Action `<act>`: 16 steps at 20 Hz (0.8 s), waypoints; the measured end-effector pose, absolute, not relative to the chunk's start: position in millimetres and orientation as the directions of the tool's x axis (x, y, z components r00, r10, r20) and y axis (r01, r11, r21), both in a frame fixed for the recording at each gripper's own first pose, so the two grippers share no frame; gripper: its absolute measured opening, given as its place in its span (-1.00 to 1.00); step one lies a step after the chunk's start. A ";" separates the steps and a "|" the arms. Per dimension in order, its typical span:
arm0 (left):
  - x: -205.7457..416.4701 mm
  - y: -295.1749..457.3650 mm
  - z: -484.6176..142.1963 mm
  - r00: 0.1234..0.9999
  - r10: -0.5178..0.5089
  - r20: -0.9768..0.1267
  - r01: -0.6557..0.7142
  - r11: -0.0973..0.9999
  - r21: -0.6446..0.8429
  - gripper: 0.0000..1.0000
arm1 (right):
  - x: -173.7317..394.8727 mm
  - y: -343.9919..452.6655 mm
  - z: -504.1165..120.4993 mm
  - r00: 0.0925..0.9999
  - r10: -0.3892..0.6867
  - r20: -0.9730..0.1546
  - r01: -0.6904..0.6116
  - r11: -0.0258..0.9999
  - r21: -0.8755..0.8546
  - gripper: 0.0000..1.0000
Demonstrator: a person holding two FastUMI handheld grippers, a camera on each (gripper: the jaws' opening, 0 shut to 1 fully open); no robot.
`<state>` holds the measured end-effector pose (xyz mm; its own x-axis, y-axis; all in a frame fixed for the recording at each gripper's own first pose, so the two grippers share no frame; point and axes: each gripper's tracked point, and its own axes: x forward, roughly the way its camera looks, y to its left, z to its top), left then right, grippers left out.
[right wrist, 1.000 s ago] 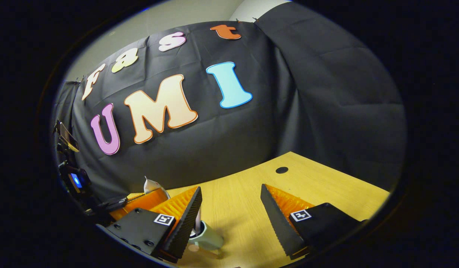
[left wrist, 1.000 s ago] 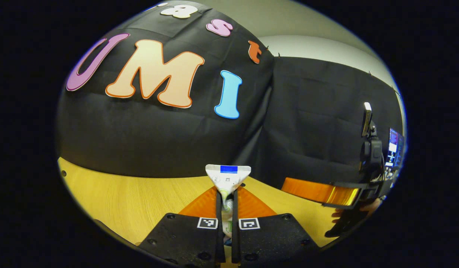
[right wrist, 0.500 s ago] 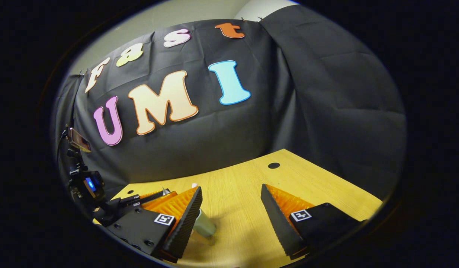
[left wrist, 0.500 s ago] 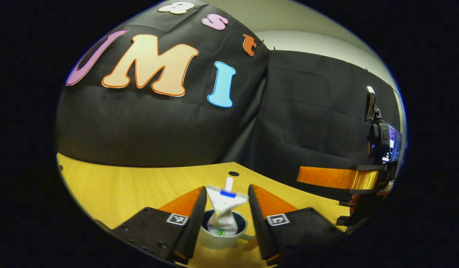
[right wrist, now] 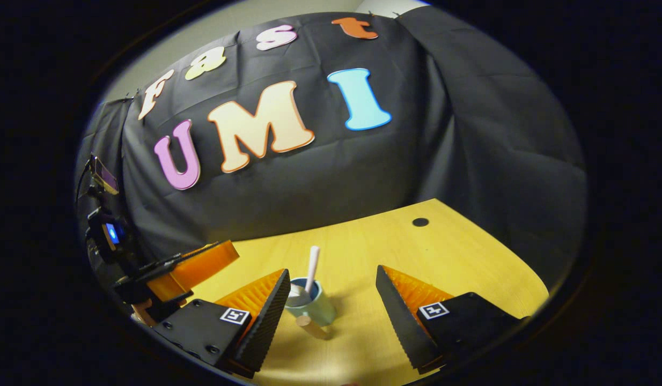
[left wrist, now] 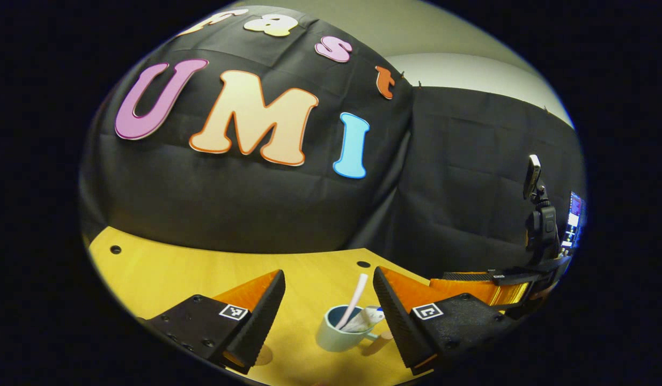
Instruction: Put the toothbrush and toothpaste on the desktop into the cup, then pick up the cup and place it on the coaster on the desktop.
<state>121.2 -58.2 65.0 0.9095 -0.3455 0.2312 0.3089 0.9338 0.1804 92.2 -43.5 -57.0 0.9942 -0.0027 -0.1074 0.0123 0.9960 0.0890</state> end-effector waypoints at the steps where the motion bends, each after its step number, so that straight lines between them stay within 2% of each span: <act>1: 115.8 -46.5 65.6 0.920 -0.320 0.226 0.282 0.942 0.184 0.89 | 94.7 -36.6 -64.5 0.990 0.021 -0.142 -0.010 0.997 0.076 0.97; 3: 105.6 -24.6 62.6 0.942 -0.273 0.197 0.238 0.953 0.185 0.90 | 97.5 -22.5 -78.5 0.973 0.063 -0.221 -0.049 0.996 0.070 0.97; 4: 100.0 -13.0 60.6 0.952 -0.245 0.182 0.212 0.960 0.183 0.89 | 98.2 -15.8 -84.3 0.963 0.085 -0.255 -0.068 0.995 0.074 0.87; 5: 93.8 -1.9 60.2 0.960 -0.219 0.175 0.188 0.966 0.178 0.89 | 99.2 -9.2 -90.4 0.951 0.103 -0.291 -0.087 0.994 0.069 0.97; 6: 86.0 7.5 60.1 0.967 -0.192 0.167 0.163 0.972 0.170 0.90 | 101.7 -5.8 -96.2 0.938 0.112 -0.328 -0.100 0.993 0.054 0.96; 10: 58.7 43.3 56.3 0.986 -0.069 0.151 0.048 0.989 0.141 0.89 | 109.1 -0.3 -136.7 0.846 0.109 -0.522 -0.137 0.990 -0.016 0.97; 11: 54.1 51.2 53.6 0.988 -0.039 0.147 0.021 0.992 0.128 0.89 | 110.7 1.3 -144.4 0.824 0.104 -0.557 -0.144 0.989 -0.028 0.87; 12: 49.9 59.6 50.8 0.990 -0.005 0.139 -0.010 0.994 0.112 0.90 | 113.0 1.6 -151.4 0.803 0.100 -0.588 -0.149 0.988 -0.035 0.97; 16: 38.0 89.7 33.0 0.988 0.110 0.106 -0.120 0.989 0.090 0.90 | 126.4 3.3 -173.9 0.736 0.096 -0.671 -0.160 0.986 -0.035 0.97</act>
